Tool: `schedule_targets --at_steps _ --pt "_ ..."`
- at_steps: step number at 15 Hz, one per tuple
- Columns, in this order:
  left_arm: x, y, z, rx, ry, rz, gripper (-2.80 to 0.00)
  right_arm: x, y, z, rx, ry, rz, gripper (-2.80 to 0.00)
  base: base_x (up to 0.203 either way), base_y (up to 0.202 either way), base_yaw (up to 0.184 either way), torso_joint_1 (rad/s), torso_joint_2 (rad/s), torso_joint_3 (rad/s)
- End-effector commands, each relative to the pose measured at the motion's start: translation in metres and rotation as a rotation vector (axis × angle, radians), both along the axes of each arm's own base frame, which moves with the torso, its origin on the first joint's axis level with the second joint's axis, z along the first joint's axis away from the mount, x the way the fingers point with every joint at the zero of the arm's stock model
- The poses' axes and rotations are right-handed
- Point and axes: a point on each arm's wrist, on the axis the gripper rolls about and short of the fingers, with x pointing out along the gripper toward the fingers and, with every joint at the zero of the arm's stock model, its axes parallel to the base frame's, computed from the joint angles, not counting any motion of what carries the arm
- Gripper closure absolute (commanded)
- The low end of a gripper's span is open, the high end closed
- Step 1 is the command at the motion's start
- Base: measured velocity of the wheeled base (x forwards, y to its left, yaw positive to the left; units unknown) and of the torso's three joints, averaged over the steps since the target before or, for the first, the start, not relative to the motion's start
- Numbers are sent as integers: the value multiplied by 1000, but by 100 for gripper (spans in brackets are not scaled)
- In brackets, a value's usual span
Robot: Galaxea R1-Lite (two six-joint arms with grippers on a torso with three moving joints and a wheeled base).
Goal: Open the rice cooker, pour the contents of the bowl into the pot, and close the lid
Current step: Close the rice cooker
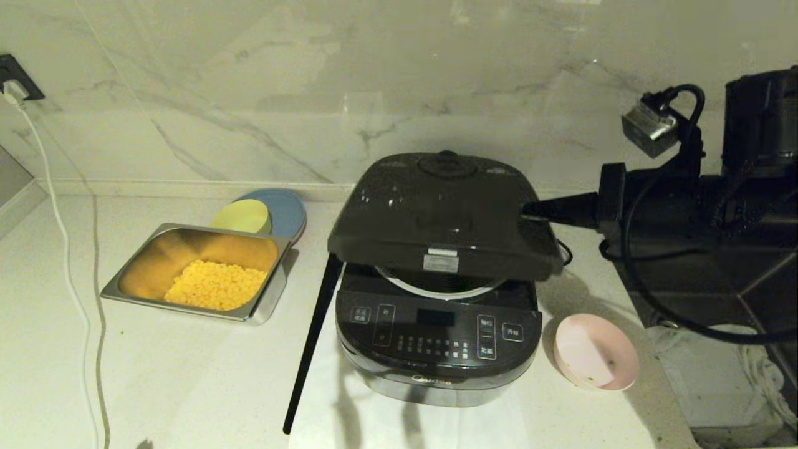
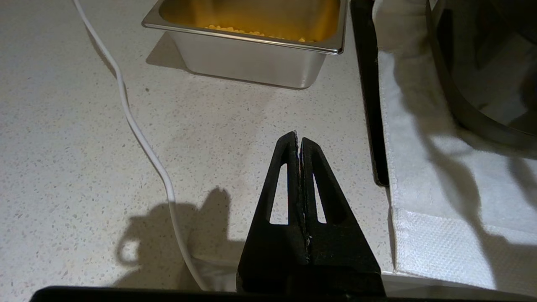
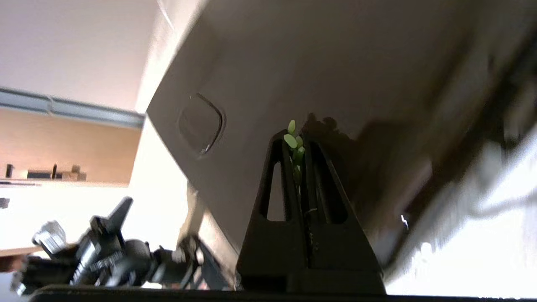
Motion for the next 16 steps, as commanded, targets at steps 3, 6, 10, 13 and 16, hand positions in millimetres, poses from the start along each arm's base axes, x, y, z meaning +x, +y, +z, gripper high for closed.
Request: schedule_targets --at_steps 3,6,10,13,16 --pt "1 0 -3 0 9 0 0 2 1 -41 -51 129 -2 0 0 0 0 0 0 0" --pt "1 0 -3 0 9 0 0 12 4 -59 -53 131 -6 0 0 0 0 0 0 0" --pt "1 0 -3 0 9 0 0 18 7 -72 -68 165 -4 0 0 0 0 0 0 0" --pt "1 0 -3 0 9 0 0 18 7 -70 -64 157 -5 0 0 0 0 0 0 0" --pt "1 0 -3 0 9 0 0 3 1 -40 -12 46 -7 0 0 0 0 0 0 0"
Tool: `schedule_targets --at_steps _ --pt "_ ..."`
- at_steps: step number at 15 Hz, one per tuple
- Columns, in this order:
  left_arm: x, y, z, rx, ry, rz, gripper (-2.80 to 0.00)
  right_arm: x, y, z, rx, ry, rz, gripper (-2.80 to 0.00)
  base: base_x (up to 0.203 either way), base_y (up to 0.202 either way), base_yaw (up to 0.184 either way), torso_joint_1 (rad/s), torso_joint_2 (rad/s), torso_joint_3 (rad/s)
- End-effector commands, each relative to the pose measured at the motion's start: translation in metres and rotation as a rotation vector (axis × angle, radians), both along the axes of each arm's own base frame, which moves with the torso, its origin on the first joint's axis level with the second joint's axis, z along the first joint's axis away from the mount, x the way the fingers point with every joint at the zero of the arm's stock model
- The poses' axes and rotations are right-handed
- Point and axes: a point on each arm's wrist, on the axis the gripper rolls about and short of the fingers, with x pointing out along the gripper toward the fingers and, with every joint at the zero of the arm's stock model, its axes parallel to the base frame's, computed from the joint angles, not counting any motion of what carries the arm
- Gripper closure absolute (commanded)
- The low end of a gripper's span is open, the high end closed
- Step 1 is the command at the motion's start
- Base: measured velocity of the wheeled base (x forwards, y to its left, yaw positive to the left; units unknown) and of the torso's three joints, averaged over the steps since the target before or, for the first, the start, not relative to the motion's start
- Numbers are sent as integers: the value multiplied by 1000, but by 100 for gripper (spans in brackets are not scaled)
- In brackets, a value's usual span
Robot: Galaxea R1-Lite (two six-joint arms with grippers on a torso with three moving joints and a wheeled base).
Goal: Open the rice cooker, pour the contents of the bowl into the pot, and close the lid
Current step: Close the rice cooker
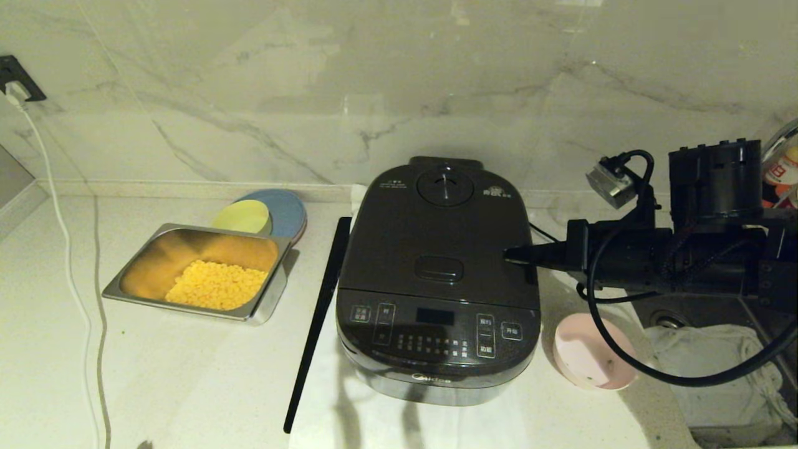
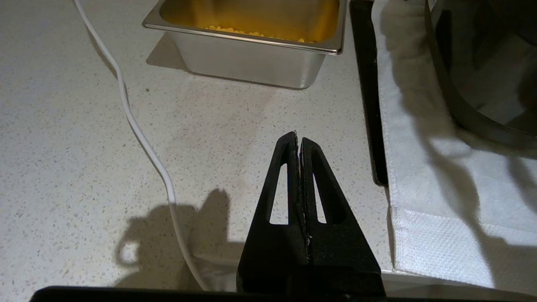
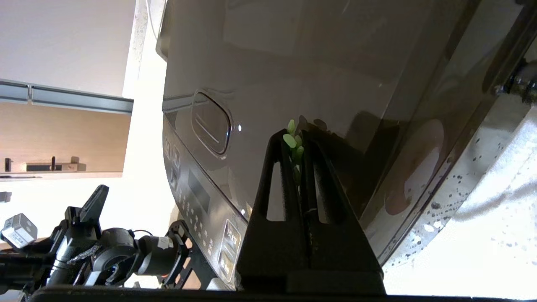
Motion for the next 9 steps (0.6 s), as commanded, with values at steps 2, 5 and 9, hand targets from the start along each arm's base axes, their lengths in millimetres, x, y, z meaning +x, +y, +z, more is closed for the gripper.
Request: schedule_targets --at_steps 2,5,9 --pt "1 0 -3 0 9 0 0 -27 -11 45 86 -128 -7 0 0 0 0 0 0 0" --pt "1 0 -3 0 9 0 0 -55 -23 81 128 -158 -19 0 0 0 0 0 0 0" --pt "1 0 -3 0 9 0 0 -83 -31 99 32 15 -1 0 0 0 0 0 0 0"
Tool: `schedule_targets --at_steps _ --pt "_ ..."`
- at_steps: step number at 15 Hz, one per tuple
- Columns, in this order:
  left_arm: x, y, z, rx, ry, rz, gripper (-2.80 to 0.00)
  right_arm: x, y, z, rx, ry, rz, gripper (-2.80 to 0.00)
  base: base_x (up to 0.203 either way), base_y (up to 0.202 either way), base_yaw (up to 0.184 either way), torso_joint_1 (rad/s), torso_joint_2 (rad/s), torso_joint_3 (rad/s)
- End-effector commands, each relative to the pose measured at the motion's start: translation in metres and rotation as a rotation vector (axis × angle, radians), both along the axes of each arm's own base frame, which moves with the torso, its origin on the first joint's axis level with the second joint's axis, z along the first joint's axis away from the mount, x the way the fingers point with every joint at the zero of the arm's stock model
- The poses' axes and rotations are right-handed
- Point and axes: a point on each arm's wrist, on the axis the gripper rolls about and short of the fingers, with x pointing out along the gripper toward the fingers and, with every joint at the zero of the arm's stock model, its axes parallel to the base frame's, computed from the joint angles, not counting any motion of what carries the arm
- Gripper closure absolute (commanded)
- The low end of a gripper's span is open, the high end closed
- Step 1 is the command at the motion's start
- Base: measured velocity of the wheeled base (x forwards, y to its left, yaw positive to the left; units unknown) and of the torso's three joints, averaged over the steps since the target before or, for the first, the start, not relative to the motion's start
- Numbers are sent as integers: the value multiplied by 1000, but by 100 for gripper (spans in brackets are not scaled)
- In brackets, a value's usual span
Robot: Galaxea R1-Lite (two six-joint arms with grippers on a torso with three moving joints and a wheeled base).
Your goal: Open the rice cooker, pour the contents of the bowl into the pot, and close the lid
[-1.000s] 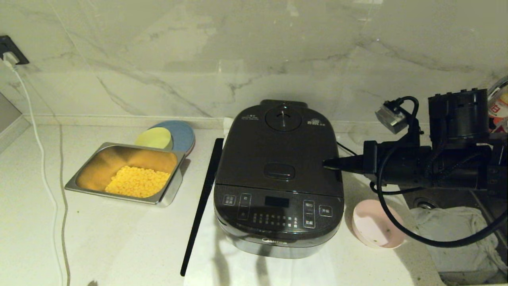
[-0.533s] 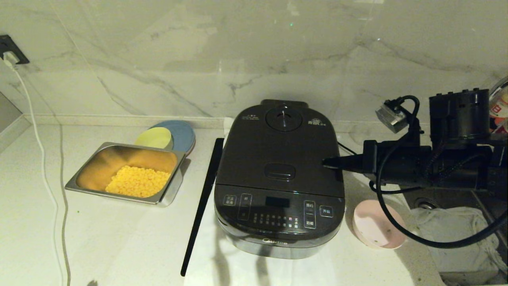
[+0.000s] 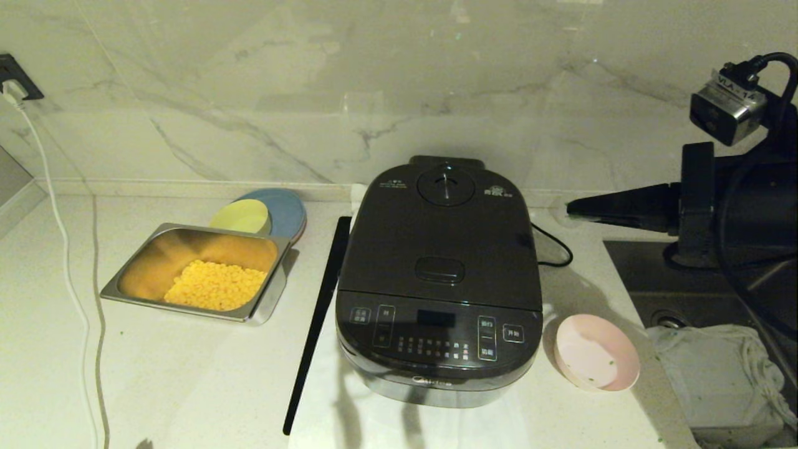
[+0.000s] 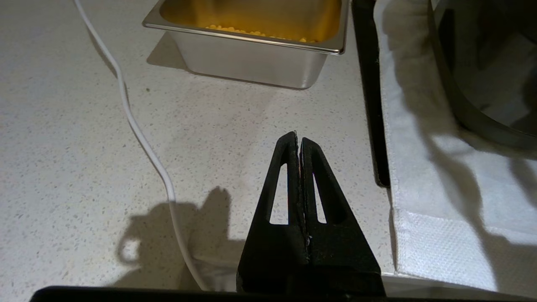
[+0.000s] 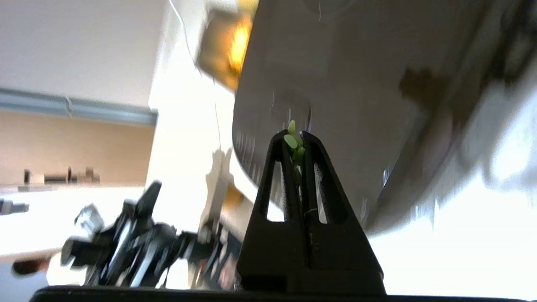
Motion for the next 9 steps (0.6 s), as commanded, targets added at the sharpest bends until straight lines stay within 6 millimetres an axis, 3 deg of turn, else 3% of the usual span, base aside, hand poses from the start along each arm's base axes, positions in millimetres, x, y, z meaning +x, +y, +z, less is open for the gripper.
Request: schedule_targets --at_steps 1,5,9 --pt "1 0 -2 0 8 1 0 -23 -2 5 -41 88 41 0 0 0 0 0 0 0" --pt "1 0 -2 0 8 1 0 -29 14 -23 -95 182 119 0 0 0 0 0 0 0" --pt "1 0 -2 0 8 1 0 -22 29 -42 -159 234 133 0 0 0 0 0 0 0"
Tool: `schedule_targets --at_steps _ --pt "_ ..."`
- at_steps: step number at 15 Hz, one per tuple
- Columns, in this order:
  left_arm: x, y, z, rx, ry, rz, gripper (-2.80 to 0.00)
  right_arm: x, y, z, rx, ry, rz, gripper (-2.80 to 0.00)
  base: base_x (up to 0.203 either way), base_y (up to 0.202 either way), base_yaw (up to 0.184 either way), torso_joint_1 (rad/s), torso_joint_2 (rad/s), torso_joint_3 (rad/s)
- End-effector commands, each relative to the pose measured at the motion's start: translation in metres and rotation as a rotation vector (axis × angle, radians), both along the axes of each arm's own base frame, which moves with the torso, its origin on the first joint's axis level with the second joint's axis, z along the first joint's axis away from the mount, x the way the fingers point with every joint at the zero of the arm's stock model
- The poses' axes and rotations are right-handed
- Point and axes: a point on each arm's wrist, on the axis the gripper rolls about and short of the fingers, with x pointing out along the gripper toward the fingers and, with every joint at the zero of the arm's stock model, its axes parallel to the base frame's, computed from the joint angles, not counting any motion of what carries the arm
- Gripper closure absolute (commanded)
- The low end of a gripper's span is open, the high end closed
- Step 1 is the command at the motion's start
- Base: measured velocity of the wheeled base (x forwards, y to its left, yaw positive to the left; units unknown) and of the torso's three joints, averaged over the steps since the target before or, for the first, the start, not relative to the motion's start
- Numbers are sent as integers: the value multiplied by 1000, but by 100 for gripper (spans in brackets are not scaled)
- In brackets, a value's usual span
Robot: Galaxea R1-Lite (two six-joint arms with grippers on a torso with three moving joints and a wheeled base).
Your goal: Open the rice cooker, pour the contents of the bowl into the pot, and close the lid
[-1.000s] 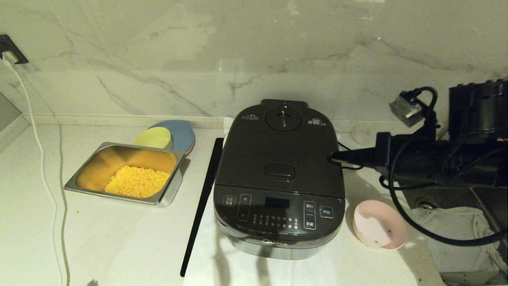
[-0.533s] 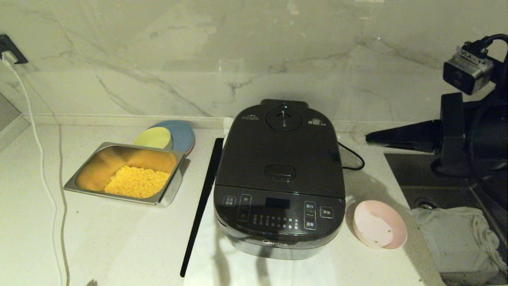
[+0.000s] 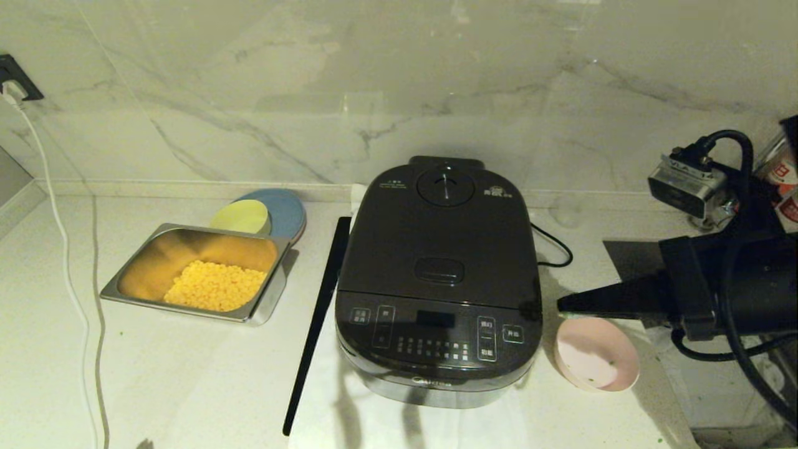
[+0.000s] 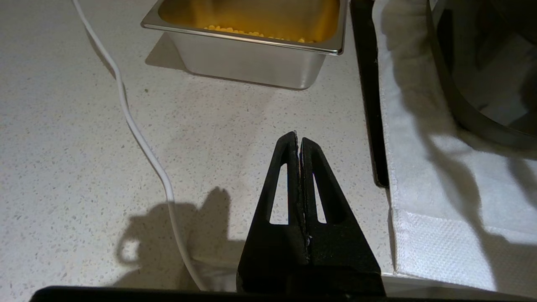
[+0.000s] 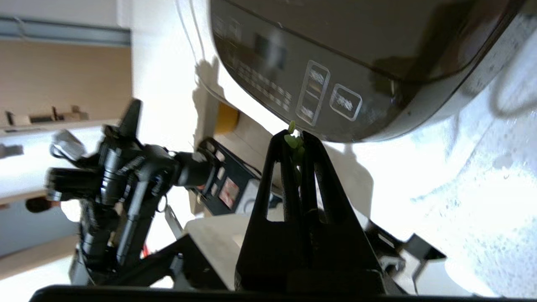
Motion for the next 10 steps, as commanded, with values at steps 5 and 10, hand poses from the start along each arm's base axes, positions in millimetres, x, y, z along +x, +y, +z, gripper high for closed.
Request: schedule_targets --at_steps 5,10 --pt "1 0 -3 0 9 1 0 12 15 -18 -41 69 22 0 0 0 0 0 0 0" --pt "1 0 -3 0 7 1 0 20 19 -22 -30 59 17 0 0 0 0 0 0 0"
